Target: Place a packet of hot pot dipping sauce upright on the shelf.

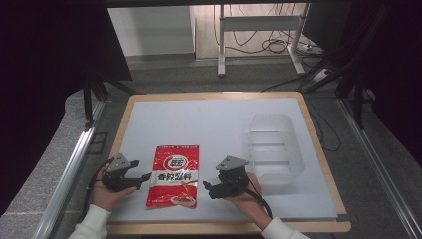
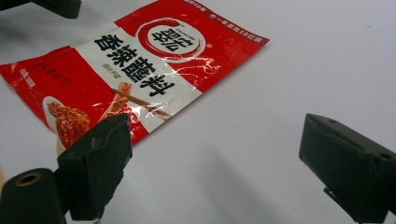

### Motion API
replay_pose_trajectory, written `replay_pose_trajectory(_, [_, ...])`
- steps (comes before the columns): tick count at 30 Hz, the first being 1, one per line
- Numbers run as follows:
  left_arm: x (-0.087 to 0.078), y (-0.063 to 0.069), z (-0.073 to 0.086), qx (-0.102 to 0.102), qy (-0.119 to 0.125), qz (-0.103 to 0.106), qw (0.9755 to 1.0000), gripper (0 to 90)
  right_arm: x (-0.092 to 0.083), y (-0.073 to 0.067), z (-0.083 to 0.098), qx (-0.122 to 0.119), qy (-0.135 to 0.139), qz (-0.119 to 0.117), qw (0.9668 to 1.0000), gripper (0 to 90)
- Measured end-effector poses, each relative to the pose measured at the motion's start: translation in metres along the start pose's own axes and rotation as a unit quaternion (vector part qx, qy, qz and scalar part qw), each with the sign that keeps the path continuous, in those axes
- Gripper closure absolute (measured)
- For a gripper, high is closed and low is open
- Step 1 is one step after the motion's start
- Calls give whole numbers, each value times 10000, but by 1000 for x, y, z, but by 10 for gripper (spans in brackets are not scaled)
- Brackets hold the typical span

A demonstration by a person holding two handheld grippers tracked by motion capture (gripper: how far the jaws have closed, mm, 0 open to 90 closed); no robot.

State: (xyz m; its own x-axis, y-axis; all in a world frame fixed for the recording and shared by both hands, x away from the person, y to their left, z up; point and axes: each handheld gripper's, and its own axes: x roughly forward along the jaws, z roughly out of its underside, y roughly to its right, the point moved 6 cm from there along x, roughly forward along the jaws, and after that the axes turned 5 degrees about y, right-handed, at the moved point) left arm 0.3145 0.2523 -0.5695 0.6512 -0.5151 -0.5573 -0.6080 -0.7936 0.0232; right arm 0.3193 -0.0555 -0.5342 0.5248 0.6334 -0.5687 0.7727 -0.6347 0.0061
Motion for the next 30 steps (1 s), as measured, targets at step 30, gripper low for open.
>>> replay_pose_trajectory(30, [-4,-1,2,2,2,-11,10000,292,3,-13,-28,-277,-96,-618,9977,203])
